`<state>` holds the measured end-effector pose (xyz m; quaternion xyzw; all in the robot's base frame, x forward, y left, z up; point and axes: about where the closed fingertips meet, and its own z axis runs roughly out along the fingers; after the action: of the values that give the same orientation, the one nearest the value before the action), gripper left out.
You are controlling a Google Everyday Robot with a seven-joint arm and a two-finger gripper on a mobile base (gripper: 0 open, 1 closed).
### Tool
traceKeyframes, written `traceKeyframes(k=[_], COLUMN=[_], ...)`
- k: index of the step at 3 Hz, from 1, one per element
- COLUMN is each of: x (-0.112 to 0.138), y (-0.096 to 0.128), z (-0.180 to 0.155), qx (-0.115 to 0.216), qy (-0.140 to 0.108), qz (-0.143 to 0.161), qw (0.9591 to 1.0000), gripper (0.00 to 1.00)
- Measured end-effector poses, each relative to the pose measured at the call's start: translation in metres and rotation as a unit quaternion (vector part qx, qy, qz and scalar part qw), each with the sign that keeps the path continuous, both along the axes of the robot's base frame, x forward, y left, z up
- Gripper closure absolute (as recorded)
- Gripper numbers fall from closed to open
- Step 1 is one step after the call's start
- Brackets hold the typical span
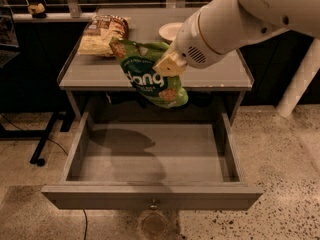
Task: Pick green rice chip bag from top drawer and place on counter
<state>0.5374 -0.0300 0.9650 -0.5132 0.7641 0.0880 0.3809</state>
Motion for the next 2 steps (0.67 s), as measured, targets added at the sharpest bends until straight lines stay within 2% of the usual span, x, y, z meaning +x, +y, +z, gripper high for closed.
traceKeyframes(k=[1,2], x=[0.000,0.013], y=[0.002,-0.004], z=[-0.001,0.004], qx=[0.007,0.011], qy=[0.000,-0.013], qz=[-0.007,-0.023], qw=[0.9999,0.9996], gripper=[1.00,1.00])
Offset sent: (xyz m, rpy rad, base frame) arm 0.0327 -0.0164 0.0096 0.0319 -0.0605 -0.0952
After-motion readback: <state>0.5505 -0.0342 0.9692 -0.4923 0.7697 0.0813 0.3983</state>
